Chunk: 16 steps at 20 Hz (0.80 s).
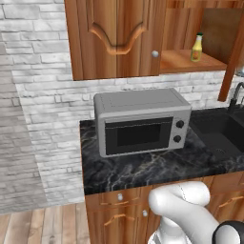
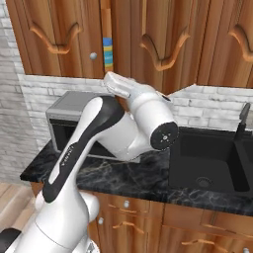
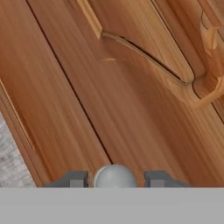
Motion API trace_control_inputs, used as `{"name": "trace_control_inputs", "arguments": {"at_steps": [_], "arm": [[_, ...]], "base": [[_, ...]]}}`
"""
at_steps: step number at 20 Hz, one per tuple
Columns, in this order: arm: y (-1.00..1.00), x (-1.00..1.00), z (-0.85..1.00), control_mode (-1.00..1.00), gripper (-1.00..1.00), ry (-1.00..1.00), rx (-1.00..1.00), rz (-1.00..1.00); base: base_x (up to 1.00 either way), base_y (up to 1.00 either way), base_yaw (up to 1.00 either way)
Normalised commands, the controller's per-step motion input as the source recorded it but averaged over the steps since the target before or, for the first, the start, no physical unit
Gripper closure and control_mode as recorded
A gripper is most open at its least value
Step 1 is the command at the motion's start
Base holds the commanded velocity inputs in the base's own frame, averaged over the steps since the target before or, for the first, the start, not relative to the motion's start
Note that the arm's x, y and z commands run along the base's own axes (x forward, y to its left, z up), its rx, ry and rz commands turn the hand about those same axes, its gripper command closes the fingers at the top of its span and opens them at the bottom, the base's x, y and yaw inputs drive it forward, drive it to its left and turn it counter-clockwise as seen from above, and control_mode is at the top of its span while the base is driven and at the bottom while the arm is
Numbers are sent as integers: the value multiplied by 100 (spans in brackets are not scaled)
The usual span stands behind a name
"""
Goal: Move the mayonnaise and mustard from the cabinet to the dining counter.
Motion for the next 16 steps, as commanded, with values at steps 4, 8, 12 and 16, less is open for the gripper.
{"name": "trace_control_inputs", "arguments": {"at_steps": [4, 8, 12, 16], "arm": [[1, -36, 0, -100, -100, 1, -2, -1], [22, -41, 12, -100, -100, 4, -8, -21], [48, -13, 22, -100, -100, 10, -20, -28], [68, 13, 12, -100, -100, 19, -27, -26]], "base": [[0, 0, 0], [0, 0, 0], [0, 0, 0], [0, 0, 0]]}}
